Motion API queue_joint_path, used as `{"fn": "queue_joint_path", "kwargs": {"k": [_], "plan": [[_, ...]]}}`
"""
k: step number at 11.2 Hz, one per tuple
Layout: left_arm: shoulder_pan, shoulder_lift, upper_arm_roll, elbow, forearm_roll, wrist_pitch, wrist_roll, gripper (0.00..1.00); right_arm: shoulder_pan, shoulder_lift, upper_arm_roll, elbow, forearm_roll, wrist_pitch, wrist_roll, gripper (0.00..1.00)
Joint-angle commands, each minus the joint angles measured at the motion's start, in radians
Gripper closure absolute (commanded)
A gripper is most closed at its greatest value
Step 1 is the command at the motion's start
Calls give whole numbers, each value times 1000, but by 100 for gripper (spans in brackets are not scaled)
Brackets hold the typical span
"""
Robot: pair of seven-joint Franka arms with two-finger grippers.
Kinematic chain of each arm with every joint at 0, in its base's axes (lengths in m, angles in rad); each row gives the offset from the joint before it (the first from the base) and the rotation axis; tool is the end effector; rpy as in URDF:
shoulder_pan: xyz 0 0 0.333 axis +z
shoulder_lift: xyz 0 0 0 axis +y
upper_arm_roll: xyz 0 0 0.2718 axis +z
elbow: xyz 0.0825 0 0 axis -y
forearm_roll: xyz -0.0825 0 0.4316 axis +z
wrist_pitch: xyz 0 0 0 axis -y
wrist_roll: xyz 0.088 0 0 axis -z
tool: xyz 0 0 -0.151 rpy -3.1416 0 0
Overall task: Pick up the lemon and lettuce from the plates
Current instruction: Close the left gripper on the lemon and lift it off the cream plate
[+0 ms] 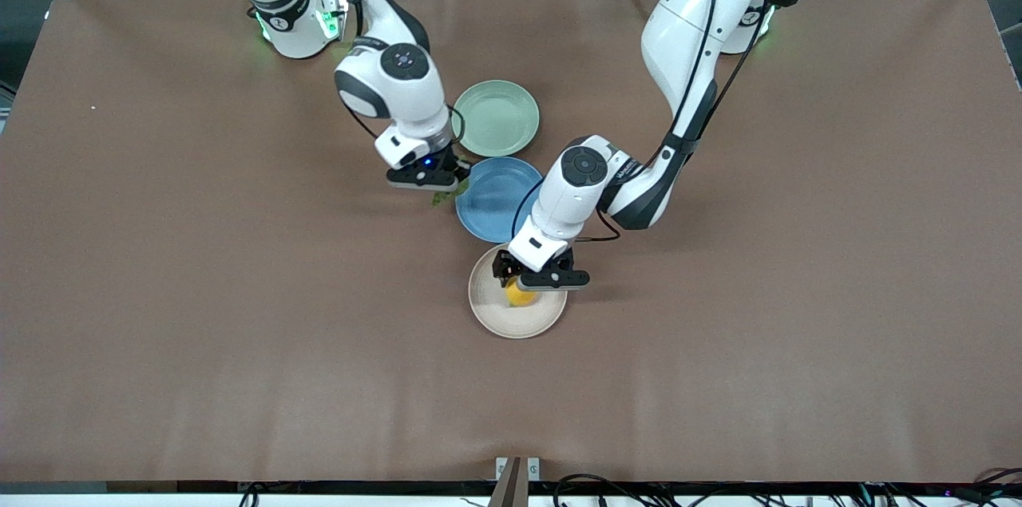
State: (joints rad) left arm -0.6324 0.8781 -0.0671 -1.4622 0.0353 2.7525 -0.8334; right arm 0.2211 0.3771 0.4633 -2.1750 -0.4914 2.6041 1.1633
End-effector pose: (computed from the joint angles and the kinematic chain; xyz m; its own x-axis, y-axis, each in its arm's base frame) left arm 0.5934 -0.4918 0.1001 0.9520 0.1750 0.2511 0.0905 -0.9446 0.3155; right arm 0.4460 0.3870 0.1205 0.9821 -0.1068 0.1549 -0.1023 -0.9941 -0.0368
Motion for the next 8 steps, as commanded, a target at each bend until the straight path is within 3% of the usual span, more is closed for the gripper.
{"fn": "queue_joint_path", "kwargs": {"k": [1,4,6,8], "plan": [[-9,12,9,20,26,18,-79,100,-127,-21,11,-11,-1,-51,-192,100],[-4,3,9,20,28,18,-76,100,-241,-20,29,42,-1,-169,-333,100],[10,-34,9,20,29,7,-76,100,-259,-18,67,108,-1,-304,-346,100],[20,-74,7,17,29,-83,-75,100,-307,-21,112,161,74,-410,-452,100]]}}
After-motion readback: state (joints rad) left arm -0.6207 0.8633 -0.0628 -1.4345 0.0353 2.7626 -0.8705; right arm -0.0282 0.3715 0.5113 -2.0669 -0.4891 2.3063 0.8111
